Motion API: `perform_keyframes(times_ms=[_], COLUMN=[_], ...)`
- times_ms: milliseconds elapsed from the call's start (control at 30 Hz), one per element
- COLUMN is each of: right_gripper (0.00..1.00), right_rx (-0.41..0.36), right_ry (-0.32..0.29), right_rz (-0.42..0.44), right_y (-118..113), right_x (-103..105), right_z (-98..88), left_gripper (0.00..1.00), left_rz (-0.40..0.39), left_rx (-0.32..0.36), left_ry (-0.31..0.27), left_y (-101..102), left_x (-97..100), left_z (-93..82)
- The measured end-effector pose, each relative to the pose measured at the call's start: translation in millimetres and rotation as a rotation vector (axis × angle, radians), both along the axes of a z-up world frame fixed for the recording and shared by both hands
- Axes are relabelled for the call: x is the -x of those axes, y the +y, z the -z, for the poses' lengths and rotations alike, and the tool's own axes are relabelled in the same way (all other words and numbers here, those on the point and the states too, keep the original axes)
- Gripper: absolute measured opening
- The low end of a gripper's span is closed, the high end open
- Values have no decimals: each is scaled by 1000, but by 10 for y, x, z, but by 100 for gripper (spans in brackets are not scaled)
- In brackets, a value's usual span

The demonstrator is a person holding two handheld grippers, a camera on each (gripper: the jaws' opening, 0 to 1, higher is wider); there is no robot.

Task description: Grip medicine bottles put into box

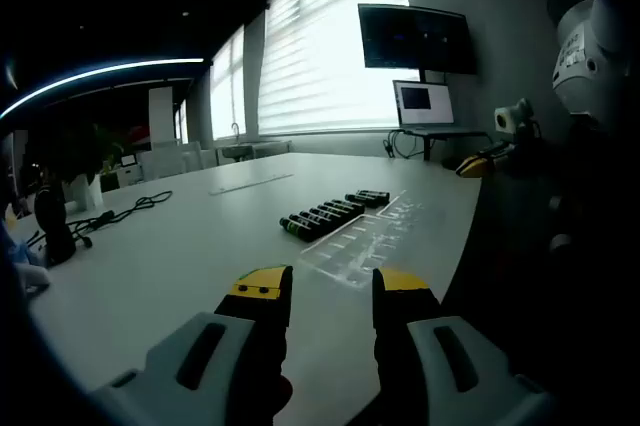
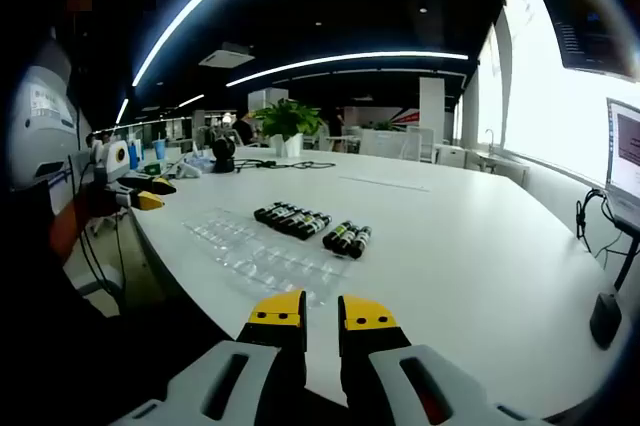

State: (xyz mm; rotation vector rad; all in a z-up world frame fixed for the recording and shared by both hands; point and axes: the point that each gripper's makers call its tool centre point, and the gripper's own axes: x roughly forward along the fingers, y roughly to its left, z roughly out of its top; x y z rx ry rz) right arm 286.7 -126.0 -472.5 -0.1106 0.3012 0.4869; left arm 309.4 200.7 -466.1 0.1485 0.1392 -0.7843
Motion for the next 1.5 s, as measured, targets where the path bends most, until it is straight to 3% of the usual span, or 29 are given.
perform_keyframes(times_ms=[400,667,933,1200,1433,1500], right_gripper=[10,9,8,8,8,8], right_rx=[-47,14,25,23,36,36], right_ry=[18,8,13,18,25,22], right_rz=[14,20,12,23,34,41], right_y=[65,109,189,223,247,244], right_x=[-21,-92,-136,-170,-170,-170], right_z=[-65,-98,-117,-137,-120,-129], left_gripper=[26,25,24,24,23,23], left_rz=[-7,0,9,75,104,122], left_rx=[8,21,20,6,36,15], left_ry=[-1,4,14,5,-9,-1], left_y=[46,106,146,157,205,194], left_x=[-7,-38,-113,-177,-303,-318], left_z=[-20,15,28,117,120,175])
